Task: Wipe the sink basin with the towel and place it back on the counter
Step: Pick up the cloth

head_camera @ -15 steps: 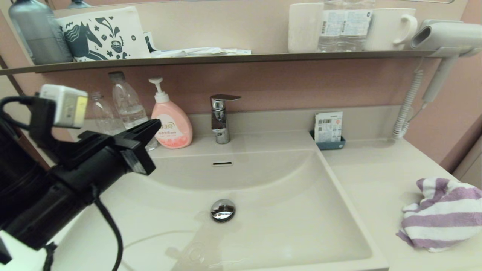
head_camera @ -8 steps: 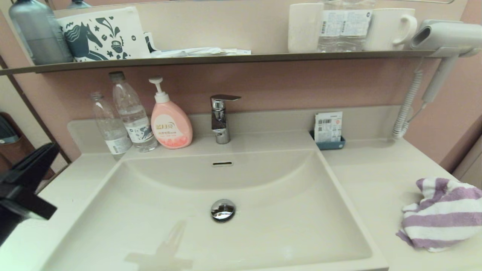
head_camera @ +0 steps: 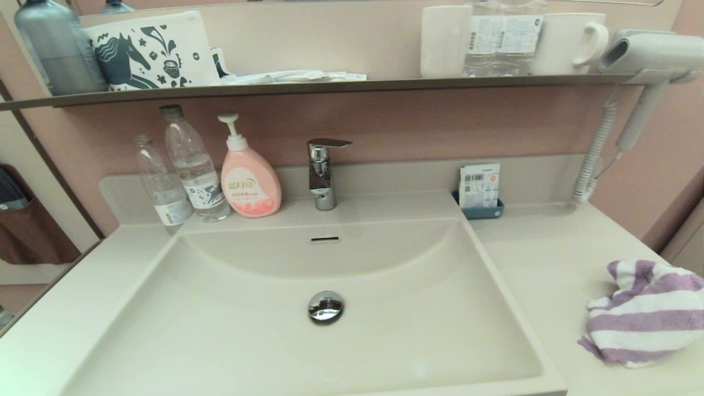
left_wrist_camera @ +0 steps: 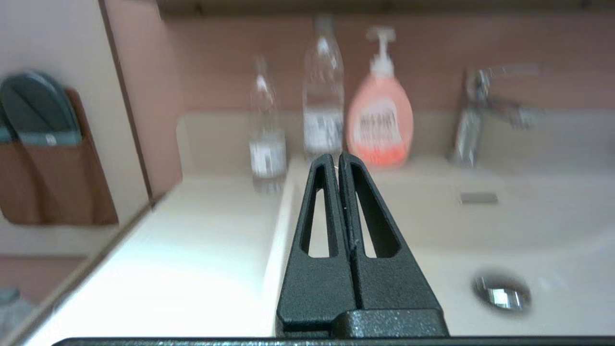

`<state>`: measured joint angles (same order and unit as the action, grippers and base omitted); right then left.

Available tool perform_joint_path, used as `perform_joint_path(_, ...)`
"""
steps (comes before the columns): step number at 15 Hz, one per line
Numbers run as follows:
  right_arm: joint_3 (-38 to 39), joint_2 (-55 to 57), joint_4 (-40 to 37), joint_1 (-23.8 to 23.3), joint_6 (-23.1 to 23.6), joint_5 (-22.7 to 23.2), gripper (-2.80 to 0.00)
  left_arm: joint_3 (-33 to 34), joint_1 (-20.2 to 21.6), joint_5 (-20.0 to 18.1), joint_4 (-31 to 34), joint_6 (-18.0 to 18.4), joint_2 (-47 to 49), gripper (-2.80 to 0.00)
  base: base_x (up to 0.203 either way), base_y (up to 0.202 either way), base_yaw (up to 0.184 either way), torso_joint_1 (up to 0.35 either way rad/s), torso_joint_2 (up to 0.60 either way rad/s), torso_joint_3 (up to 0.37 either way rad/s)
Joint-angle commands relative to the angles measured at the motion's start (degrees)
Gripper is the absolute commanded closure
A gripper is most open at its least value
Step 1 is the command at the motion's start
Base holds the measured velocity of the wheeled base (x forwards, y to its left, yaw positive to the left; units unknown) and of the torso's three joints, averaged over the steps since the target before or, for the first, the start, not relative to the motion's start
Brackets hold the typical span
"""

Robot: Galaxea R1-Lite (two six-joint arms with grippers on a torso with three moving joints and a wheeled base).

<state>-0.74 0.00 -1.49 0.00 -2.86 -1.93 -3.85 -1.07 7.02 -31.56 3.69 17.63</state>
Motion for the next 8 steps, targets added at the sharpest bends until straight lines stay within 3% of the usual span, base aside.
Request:
perform_joint_path(1,0.0,0.0,0.0,0.0,0.0,0.0,0.00,-0.3,0.7,-1.9,14.6,-0.1,-14.0,0.00,0.000,0.000,0.000,0.000,0.00,0.000)
perform_joint_path(3,0.0,0.0,0.0,0.0,0.0,0.0,0.00,0.9,1.0,-4.5,21.7,-0.5,-17.6,0.00,0.000,0.000,0.000,0.000,0.00,0.000)
perform_joint_path(6,0.0,0.0,0.0,0.0,0.0,0.0,0.00,3.9,1.1,-8.5,21.7,-1.5,-17.5,0.00,0.000,0.000,0.000,0.000,0.00,0.000)
perform_joint_path(8,0.0,0.0,0.0,0.0,0.0,0.0,0.00,3.9,1.0,-8.7,23.7,-2.9,-17.5,0.00,0.000,0.000,0.000,0.000,0.00,0.000)
